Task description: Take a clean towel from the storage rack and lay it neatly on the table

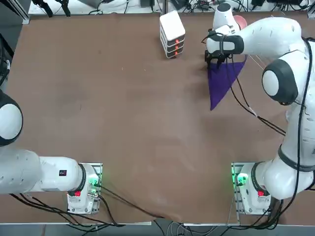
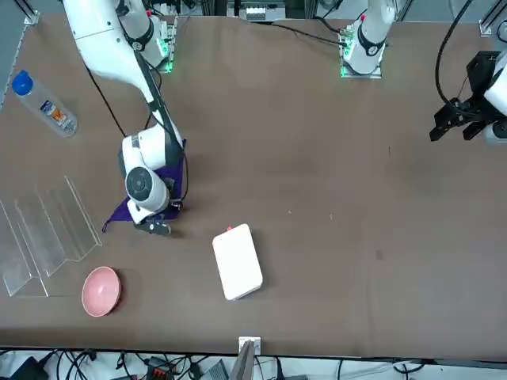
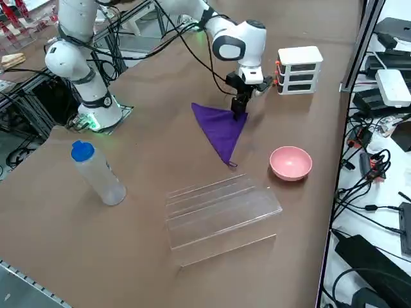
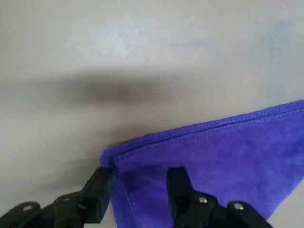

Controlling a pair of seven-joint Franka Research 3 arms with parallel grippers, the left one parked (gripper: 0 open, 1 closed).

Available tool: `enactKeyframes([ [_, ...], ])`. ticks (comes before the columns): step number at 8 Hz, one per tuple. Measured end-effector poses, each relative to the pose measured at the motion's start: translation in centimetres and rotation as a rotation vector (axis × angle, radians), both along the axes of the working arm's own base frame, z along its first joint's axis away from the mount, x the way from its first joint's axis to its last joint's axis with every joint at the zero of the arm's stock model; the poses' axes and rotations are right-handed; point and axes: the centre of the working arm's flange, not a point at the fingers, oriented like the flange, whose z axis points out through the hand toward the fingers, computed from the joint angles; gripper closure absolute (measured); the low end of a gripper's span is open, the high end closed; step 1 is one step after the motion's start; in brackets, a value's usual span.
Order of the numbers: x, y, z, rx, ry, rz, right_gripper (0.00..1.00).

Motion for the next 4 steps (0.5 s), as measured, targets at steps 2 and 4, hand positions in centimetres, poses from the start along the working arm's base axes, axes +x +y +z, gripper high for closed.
enactKeyframes([
  [2, 0.08, 0.03, -0.25, -0.002, 0.001, 0.0, 0.32],
  [4, 0.12, 0.02, -0.69, -0.005, 0.005, 0.002, 0.33],
])
